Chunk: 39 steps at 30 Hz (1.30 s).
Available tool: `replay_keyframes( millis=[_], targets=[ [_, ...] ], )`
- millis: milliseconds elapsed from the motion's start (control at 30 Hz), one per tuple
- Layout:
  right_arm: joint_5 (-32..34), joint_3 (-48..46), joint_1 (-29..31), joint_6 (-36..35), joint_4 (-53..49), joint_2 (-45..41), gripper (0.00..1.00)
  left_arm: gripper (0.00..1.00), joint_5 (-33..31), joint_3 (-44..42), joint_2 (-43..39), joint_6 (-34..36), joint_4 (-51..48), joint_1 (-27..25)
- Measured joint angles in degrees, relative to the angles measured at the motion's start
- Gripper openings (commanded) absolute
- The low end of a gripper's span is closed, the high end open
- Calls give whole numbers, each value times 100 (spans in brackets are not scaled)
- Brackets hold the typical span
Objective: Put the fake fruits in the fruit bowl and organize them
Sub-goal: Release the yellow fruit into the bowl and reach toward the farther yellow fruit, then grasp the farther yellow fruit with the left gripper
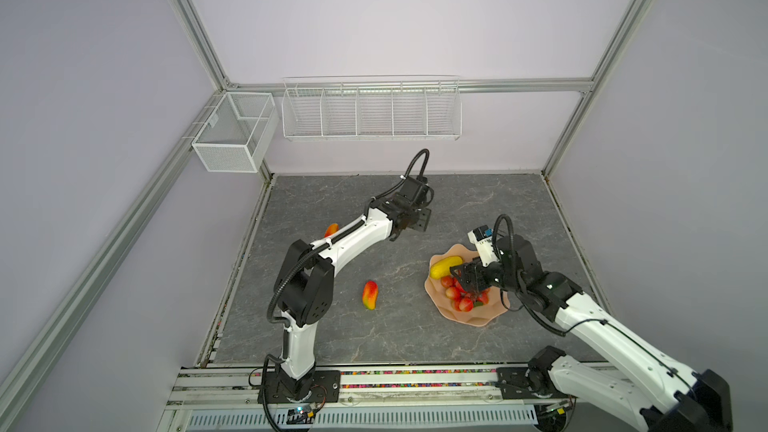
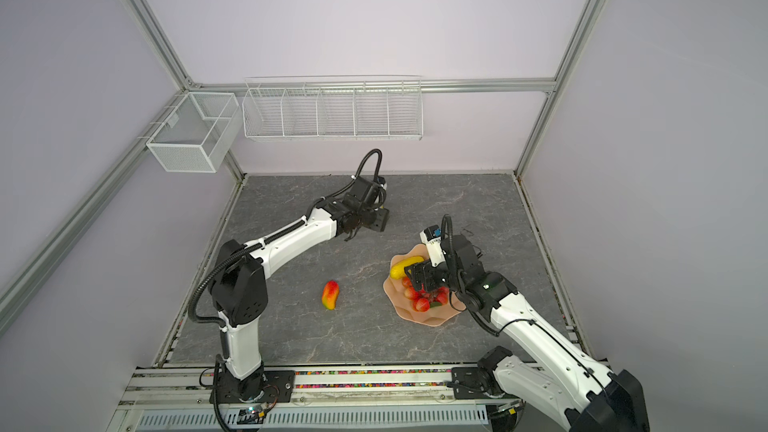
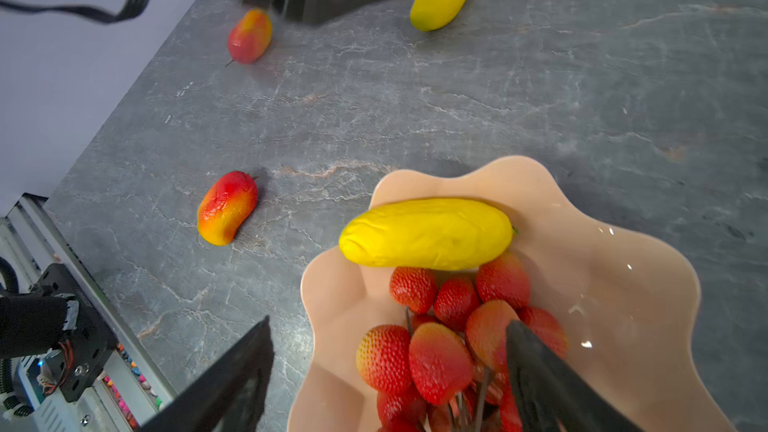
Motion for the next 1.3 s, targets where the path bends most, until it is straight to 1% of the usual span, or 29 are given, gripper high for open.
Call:
replay_keyframes(
  millis=[133,300,567,800,967,1067,1167,1300],
  targets=[
    [-240,144,-79,-175,367,542,88,63,-262,675,732,-72,52,380],
    [-553,313,-337,-326,702,975,88,64,-256,1021,1427,-157,129,496],
    [-1064,422,-870,-420,962,1497,89,66,-142,1388,2009,-415,402,535],
    [-1316,424,-1064,-450,962,1637,88,66,-96,2039,2590,-660,372,590],
    [-1362,433,-1154,-450,960,1635,88,64,-42,2221,2782,-765,297,610],
    [-1360,433,-1174,-450,946,1598,88,56,-17,2382,2911,-837,267,616],
    [-1355,431,-1189,-448,894,1432,88,46,74,2406,2946,-857,332,623],
    [-1325,413,-1200,-446,776,1027,88,37,297,2188,2885,-866,669,638]
  ],
)
